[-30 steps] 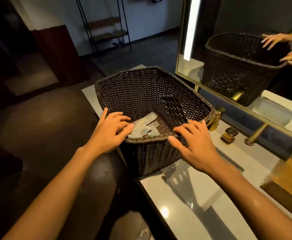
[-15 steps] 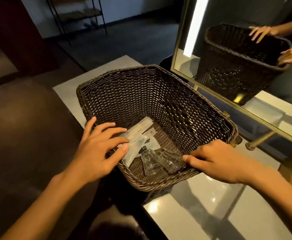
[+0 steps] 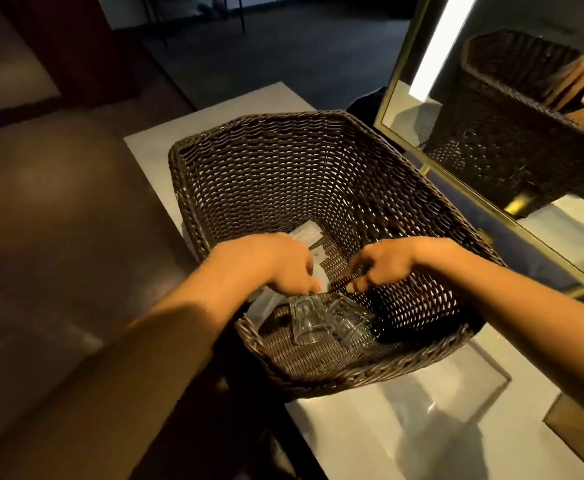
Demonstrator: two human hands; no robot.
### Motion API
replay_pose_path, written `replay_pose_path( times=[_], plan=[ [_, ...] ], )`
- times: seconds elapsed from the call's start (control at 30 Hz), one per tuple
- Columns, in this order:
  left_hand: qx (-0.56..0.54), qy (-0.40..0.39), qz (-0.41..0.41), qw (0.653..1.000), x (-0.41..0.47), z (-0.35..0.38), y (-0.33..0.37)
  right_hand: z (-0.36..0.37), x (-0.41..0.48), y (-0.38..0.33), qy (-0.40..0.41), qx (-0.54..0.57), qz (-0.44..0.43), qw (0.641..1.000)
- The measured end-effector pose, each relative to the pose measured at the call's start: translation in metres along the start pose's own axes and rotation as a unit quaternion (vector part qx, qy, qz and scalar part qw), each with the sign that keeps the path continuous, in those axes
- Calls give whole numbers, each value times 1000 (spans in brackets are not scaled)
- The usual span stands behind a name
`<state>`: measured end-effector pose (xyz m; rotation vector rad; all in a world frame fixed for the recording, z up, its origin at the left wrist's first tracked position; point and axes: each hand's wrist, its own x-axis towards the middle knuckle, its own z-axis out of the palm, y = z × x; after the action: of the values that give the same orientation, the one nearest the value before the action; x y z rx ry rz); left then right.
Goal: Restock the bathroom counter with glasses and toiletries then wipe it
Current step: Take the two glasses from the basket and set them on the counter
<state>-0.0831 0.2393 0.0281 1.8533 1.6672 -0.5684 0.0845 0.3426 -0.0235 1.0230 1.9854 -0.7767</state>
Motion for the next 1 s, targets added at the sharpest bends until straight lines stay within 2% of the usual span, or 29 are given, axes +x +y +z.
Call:
replay_pose_path(
  times=[0.2,0.3,0.4,0.5,0.63,0.77,0.93,1.0],
  plan=[
    [-138,-120,-95,979,89,10,14,5,38,0,-67,-81,-6,994],
    [-176,-139,-164,961,111,35,11,8,56,-1,-86,-117,1,989],
    [-192,-166,-185,949,130,66,5,12,78,1,-102,-113,-3,988],
    [-265,-198,-199,922,133,80,4,22,94,-1,-92,-131,-23,987],
    [-327,-235,-158,902,127,77,10,35,110,5,-107,-122,-9,987],
    [-365,-232,-128,893,120,67,14,37,114,10,-113,-73,9,991],
    [-330,-230,-92,911,108,46,13,29,100,6,-107,-35,14,994],
    [-312,-232,-105,915,111,40,5,19,90,5,-84,-31,8,996]
  ],
)
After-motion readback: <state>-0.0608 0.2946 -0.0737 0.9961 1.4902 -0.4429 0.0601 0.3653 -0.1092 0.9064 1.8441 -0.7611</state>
